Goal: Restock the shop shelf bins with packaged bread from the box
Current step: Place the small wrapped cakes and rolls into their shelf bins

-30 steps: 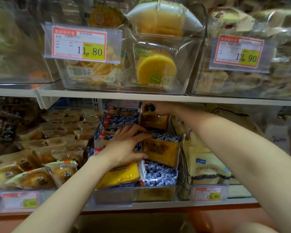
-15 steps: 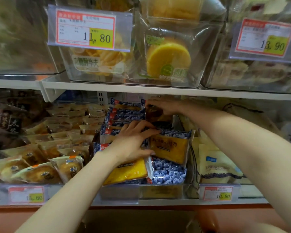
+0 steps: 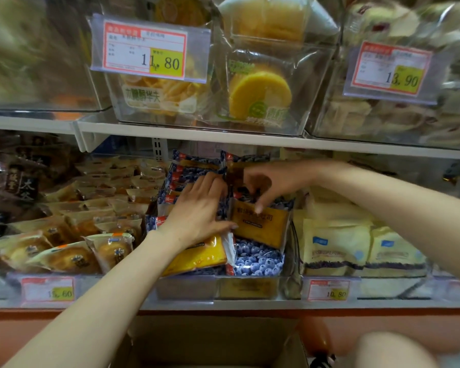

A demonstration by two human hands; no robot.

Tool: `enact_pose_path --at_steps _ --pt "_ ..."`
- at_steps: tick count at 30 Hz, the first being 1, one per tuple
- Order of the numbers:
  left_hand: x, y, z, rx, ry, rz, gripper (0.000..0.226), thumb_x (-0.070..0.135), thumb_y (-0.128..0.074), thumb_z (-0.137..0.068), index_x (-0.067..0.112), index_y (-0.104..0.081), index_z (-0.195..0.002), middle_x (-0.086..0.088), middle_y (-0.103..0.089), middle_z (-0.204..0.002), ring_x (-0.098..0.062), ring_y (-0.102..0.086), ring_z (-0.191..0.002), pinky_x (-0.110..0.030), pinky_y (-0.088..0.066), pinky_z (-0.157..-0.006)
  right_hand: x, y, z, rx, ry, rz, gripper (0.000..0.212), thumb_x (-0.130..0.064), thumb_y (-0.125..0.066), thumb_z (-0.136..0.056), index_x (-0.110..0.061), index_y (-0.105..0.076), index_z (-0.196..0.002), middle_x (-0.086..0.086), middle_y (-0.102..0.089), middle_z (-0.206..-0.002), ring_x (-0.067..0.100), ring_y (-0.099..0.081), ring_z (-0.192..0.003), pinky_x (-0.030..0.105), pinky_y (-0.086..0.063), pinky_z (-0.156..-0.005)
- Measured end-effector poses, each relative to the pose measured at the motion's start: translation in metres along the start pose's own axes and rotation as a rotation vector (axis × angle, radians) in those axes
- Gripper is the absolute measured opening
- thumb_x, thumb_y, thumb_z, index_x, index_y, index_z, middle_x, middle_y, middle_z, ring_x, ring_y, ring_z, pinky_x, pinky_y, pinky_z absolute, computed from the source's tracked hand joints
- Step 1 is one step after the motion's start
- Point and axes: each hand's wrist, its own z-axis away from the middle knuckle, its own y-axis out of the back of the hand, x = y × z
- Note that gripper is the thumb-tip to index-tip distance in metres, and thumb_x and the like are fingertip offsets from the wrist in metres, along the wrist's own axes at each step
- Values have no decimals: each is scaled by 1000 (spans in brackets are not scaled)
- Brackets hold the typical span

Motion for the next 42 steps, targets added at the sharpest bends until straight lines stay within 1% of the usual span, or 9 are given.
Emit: enact_pose_path --at_steps 6,10,12,15,19,27,31,34,42 --pt "-9 9 10 -35 -37 2 52 73 -38 -73 21 -40 -70 -4 -54 -92 -27 -54 -87 -35 -40 -70 1 -40 7 -44 -20 70 44 -13 -76 -75 -21 -53 -112 -12 -46 -110 9 -43 -104 18 -38 -79" --pt "-24 21 22 -180 -47 93 81 92 -16 -63 23 -55 -82 4 -51 -104 -13 -44 -97 -29 -34 -75 9 -40 -1 27 2 66 56 -4 -70 -75 -49 -48 -99 -11 -47 -115 14 -46 -108 34 -44 -89" --pt "-31 30 29 -271 -19 150 85 95 -22 -55 29 -57 -96 6 -48 -116 -10 -40 -104 -29 -38 -81 10 -32 -9 100 -42 157 58 0 -63 -76 -50 -50 -101 -2 -48 -115 21 -49 -106 42 -49 -85" --pt "-37 46 39 -497 52 178 80 90 -44 -47 47 -46 -114 11 -33 -130 -7 -31 -117 -31 -39 -96 11 -19 -25 168 -59 223 46 5 -54 -79 -28 -56 -110 0 -46 -111 22 -49 -103 33 -45 -74" --pt "-33 53 48 -654 46 119 72 61 -69 -67 59 -22 -121 13 -22 -127 -7 -26 -117 -26 -31 -96 24 -10 -49 205 -98 280 49 10 -47 -73 -30 -55 -100 2 -50 -111 27 -52 -100 41 -47 -82" --pt "-36 42 57 -494 -31 -81 81 62 -62 -75 51 -14 -139 5 -22 -135 -15 -22 -128 -35 -24 -106 33 -13 -70 295 -183 337 58 12 -44 -82 -20 -50 -130 10 -43 -124 30 -46 -110 29 -31 -69" --pt "-33 36 57 -400 -49 -36 79 59 -66 -74 56 -7 -127 2 -26 -134 -18 -22 -129 -43 -22 -108 27 -22 -52 444 -136 333 49 8 -53 -82 -23 -59 -120 5 -39 -139 28 -40 -123 32 -39 -90" --pt "-31 30 56 -308 -65 47 79 52 -73 -70 50 -14 -123 0 -33 -129 -19 -27 -123 -39 -24 -101 1 -37 -19 569 73 89 23 -13 -66 -85 -23 -64 -106 -2 -54 -119 18 -48 -115 36 -39 -99" --pt "-22 24 49 -240 45 65 93 51 -79 -62 13 -30 -131 -6 -34 -129 -22 -34 -121 -32 -28 -101 -62 -84 10 206 207 75 52 -40 -74 -78 -28 -52 -123 -4 -53 -125 14 -49 -114 37 -43 -95"
